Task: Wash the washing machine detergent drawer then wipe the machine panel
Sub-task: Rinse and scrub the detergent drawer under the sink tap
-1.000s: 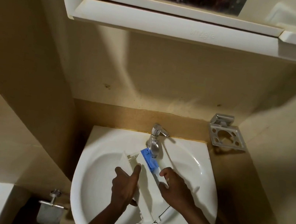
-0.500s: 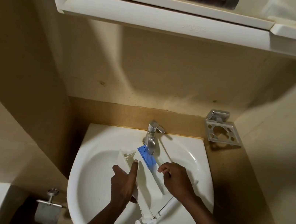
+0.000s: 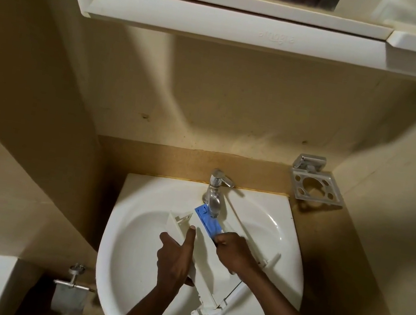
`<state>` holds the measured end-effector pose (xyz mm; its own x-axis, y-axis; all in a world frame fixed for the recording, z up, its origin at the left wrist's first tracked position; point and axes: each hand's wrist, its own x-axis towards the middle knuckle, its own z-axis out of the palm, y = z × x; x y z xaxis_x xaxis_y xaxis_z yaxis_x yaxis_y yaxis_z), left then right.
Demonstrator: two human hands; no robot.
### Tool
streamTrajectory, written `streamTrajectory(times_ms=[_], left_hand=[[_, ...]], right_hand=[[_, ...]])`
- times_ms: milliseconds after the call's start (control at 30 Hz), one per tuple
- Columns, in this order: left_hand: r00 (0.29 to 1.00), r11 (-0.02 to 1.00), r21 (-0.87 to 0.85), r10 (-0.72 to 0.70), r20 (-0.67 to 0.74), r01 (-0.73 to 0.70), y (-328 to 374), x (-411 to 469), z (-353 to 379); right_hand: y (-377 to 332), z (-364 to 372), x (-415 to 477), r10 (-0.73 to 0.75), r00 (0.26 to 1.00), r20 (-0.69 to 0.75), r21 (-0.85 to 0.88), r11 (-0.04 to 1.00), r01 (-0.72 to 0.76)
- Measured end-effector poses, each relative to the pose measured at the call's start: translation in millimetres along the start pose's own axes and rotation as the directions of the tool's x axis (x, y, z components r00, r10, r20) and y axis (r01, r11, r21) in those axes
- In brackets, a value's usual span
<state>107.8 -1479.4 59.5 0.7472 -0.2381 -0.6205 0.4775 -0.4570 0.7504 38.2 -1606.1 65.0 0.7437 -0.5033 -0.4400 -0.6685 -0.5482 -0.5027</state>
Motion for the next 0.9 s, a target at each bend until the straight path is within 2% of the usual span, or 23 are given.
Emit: streamTrajectory(times_ms=[33,100,167,200,300,333,400,467,500,567,633,667,767,900], left_hand=[[1.000,1.000,-0.001,0.002,-0.001,-0.002,0.3,0.0,-0.9],[1.000,1.000,-0.003,0.003,0.001,-0.003,0.5,0.7,-2.6],[1.000,1.000,-0.013,0.002,0.007,-0.002,1.2,-0.4,-3.3],[1.000,1.000,-0.020,0.004,0.011,-0.004,2.0,-1.3,-3.6],[1.000,0.999,-0.029,0.015,0.024,-0.014,2.4,-2.9,-4.8],[1.000,1.000,-0.022,0.018,0.023,-0.017,2.5,-2.1,-5.8],[1.000,1.000,0.006,0.023,0.015,-0.023,1.5,0.8,-8.7],[0.999,0.999,0.027,0.035,0.012,-0.035,-0.2,2.8,-11.8],[0.999,0.999,0.033,0.041,0.011,-0.041,-0.4,3.2,-13.4],[0.999,0.998,0.048,0.047,0.008,-0.047,-1.7,3.5,-14.8],[0.999,0.997,0.056,0.053,-0.005,-0.053,-2.5,5.7,-14.4],[0.998,0.996,0.066,0.059,-0.010,-0.058,-2.6,6.9,-14.3],[0.998,0.995,0.074,0.066,-0.022,-0.064,-3.5,7.0,-14.6],[0.997,0.996,0.061,0.073,-0.025,-0.071,-4.9,7.4,-17.8]], right_hand=[[1.6,0.9,-2.8,0.009,1.000,0.014,0.010,1.000,-0.009],[7.4,-3.2,-8.3,0.032,0.989,0.145,-0.023,0.999,-0.029],[9.3,-17.1,-8.7,0.072,0.968,0.240,-0.141,0.989,-0.039],[7.1,-22.9,-6.1,0.073,0.973,0.217,-0.195,0.980,-0.030],[-4.2,-20.6,-8.6,0.008,0.996,0.089,-0.109,0.994,0.002],[-9.0,-17.1,-15.6,-0.023,0.992,0.121,-0.055,0.998,0.030],[-7.4,-6.5,-27.7,-0.038,0.953,0.299,0.035,0.999,0.028],[-3.0,-15.6,-25.1,-0.003,0.928,0.372,-0.061,0.998,0.028],[-0.7,-23.1,-17.2,0.035,0.929,0.368,-0.083,0.997,-0.004],[0.0,-33.4,-6.2,0.075,0.939,0.335,-0.006,0.997,-0.077],[-8.9,-30.5,-5.3,0.016,0.940,0.340,-0.026,1.000,-0.008],[-10.8,-23.6,-7.3,-0.018,0.929,0.369,-0.027,0.999,0.030],[-3.4,-13.2,-21.2,-0.021,0.875,0.484,0.054,0.998,-0.006],[13.1,-34.9,-23.4,0.069,0.925,0.374,0.003,0.997,-0.075]])
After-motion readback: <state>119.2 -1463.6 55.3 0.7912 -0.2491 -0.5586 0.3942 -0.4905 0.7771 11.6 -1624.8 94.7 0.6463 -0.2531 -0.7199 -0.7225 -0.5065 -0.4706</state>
